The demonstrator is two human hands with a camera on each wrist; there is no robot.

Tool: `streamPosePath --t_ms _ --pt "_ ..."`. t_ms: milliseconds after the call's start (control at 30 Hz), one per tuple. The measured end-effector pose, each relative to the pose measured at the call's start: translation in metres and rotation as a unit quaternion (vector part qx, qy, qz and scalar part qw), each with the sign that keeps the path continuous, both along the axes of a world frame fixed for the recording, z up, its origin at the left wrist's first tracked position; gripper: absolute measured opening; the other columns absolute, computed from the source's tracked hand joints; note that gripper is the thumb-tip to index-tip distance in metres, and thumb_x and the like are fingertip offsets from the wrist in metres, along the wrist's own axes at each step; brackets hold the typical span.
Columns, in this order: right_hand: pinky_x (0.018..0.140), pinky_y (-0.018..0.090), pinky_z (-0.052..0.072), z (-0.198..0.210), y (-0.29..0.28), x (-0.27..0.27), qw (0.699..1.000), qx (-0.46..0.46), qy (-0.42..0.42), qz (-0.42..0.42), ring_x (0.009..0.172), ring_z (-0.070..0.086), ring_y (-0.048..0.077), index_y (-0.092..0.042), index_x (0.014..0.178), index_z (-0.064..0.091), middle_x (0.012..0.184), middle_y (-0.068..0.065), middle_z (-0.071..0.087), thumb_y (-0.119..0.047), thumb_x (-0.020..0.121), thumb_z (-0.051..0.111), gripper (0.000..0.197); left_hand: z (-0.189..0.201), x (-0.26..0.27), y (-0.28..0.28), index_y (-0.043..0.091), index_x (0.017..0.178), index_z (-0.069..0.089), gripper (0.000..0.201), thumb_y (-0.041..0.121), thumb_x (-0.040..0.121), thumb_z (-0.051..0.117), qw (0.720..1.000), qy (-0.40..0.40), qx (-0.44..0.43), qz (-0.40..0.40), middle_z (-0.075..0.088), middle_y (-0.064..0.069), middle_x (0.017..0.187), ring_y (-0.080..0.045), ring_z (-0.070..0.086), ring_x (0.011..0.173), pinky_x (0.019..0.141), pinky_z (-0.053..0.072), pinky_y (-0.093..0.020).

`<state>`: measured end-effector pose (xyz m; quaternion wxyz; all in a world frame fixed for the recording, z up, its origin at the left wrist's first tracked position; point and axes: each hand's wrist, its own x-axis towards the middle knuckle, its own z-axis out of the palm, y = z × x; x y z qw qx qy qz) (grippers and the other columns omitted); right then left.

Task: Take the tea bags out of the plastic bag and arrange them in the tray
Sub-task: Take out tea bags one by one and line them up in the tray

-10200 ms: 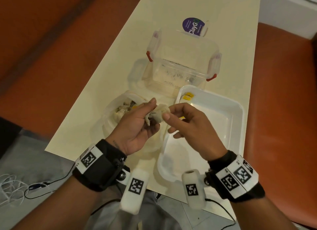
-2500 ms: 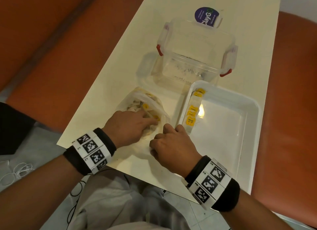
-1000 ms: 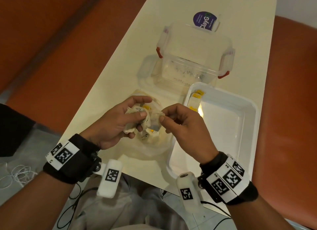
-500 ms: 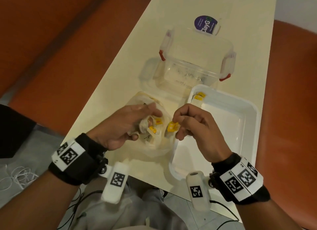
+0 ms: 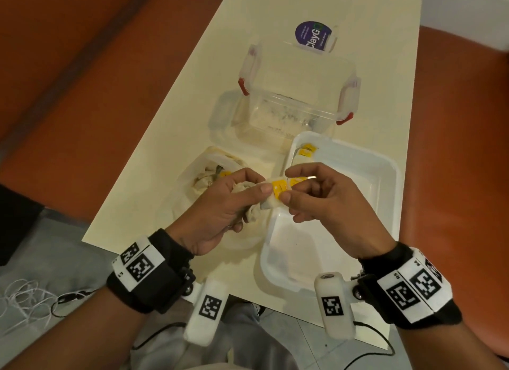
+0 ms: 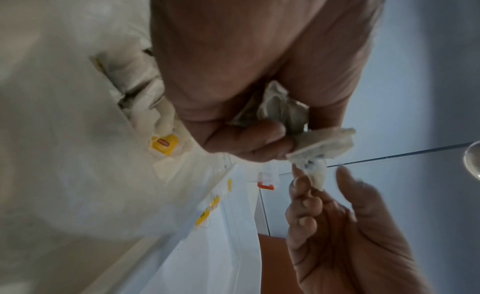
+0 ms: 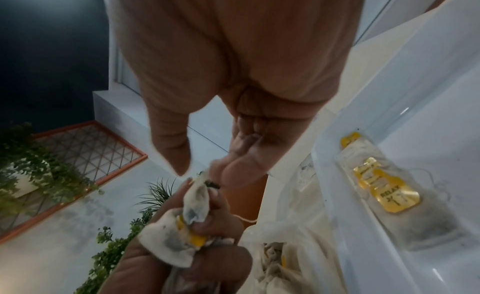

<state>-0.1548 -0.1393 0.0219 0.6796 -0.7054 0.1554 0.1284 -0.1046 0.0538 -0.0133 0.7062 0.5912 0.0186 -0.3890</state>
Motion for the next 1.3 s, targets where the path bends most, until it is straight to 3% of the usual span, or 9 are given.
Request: streamPosePath --t_ms 133,333,467,567,733,900,1000,1100,1300 --pt "0.064 0.024 0.051 0.002 -0.004 -0.003 0.999 -0.037 -0.017 -0.008 0.073 0.064 0.014 -0.016 0.094 0.073 0.081 0.005 0.073 -0.007 0.087 0.072 0.012 -0.001 -0.004 -0.004 0.027 0.094 0.068 0.030 0.044 0.071 0.077 1.000 -0.013 0.018 -0.009 0.054 -0.007 0.075 -0.009 0.043 0.052 0.044 0.031 -0.021" --pt "0.062 0.024 0.049 0.014 -0.017 0.003 0.995 -0.062 -0.046 0.063 0.068 0.060 0.016 -0.014 0.104 0.072 0.073 0.003 0.068 -0.001 0.087 0.071 0.022 0.008 -0.005 -0.009 0.044 0.127 0.061 0.048 0.035 0.082 0.075 0.991 -0.097 0.018 -0.096 0.045 -0.011 0.074 -0.013 0.040 0.057 0.047 0.034 -0.023" --pt "0.064 0.029 0.048 0.011 -0.024 0.009 0.994 -0.094 -0.040 0.048 0.068 0.061 0.016 -0.018 0.107 0.070 0.072 -0.001 0.071 -0.006 0.086 0.074 0.025 0.010 -0.003 -0.022 0.010 0.104 0.070 0.022 0.027 0.090 0.070 0.986 -0.132 0.071 -0.079 0.046 0.007 0.056 -0.007 0.039 0.049 0.045 0.032 -0.018" --pt "0.066 0.031 0.047 0.006 -0.029 0.008 0.994 -0.104 -0.012 0.040 0.069 0.062 0.013 -0.021 0.102 0.073 0.076 0.005 0.073 -0.014 0.083 0.078 0.021 0.010 -0.005 -0.028 0.002 0.095 0.067 0.019 0.021 0.093 0.068 0.987 -0.127 0.077 -0.056 0.045 0.012 0.051 -0.003 0.040 0.046 0.043 0.033 -0.013" --pt "0.067 0.038 0.045 -0.002 -0.034 0.006 0.991 -0.132 -0.026 0.024 0.071 0.062 0.021 -0.019 0.084 0.076 0.081 0.014 0.072 -0.019 0.084 0.078 0.002 0.007 -0.008 -0.030 0.016 0.101 0.072 0.015 0.027 0.091 0.070 0.984 -0.118 0.097 -0.088 0.048 0.013 0.053 -0.002 0.043 0.048 0.044 0.034 -0.013" --pt "0.066 0.031 0.050 -0.026 -0.050 0.009 0.962 -0.268 -0.018 0.054 0.068 0.065 0.011 -0.026 0.084 0.073 0.072 -0.003 0.072 -0.027 0.086 0.076 0.004 -0.001 -0.007 -0.014 0.036 0.108 0.073 0.019 0.037 0.089 0.070 0.983 -0.095 0.131 -0.089 0.050 0.009 0.055 -0.009 0.044 0.054 0.046 0.034 -0.017" --pt "0.074 0.033 0.054 -0.043 -0.050 0.008 0.917 -0.368 0.037 0.147 0.072 0.067 0.008 -0.037 0.079 0.066 0.070 -0.012 0.071 -0.032 0.086 0.074 0.012 -0.005 -0.005 -0.002 0.035 0.104 0.074 0.016 0.038 0.090 0.068 0.985 -0.086 0.137 -0.067 0.049 0.009 0.056 -0.007 0.044 0.054 0.047 0.033 -0.019" --pt "0.079 0.031 0.053 -0.055 -0.042 0.009 0.890 -0.373 0.107 0.238 0.075 0.067 0.006 -0.039 0.080 0.063 0.071 -0.013 0.072 -0.031 0.086 0.072 0.013 -0.008 -0.005 0.007 0.028 0.103 0.073 0.018 0.038 0.089 0.069 0.988 -0.073 0.132 -0.042 0.051 0.001 0.063 -0.006 0.045 0.052 0.045 0.033 -0.020" --pt "0.067 0.026 0.045 -0.073 -0.039 0.023 0.895 -0.364 0.142 0.218 0.069 0.066 0.003 -0.030 0.086 0.067 0.067 -0.010 0.073 -0.028 0.085 0.072 0.005 -0.013 -0.007 0.013 0.018 0.100 0.069 0.022 0.037 0.088 0.069 0.990 -0.043 0.131 -0.004 0.049 -0.004 0.064 -0.007 0.043 0.050 0.043 0.032 -0.021"
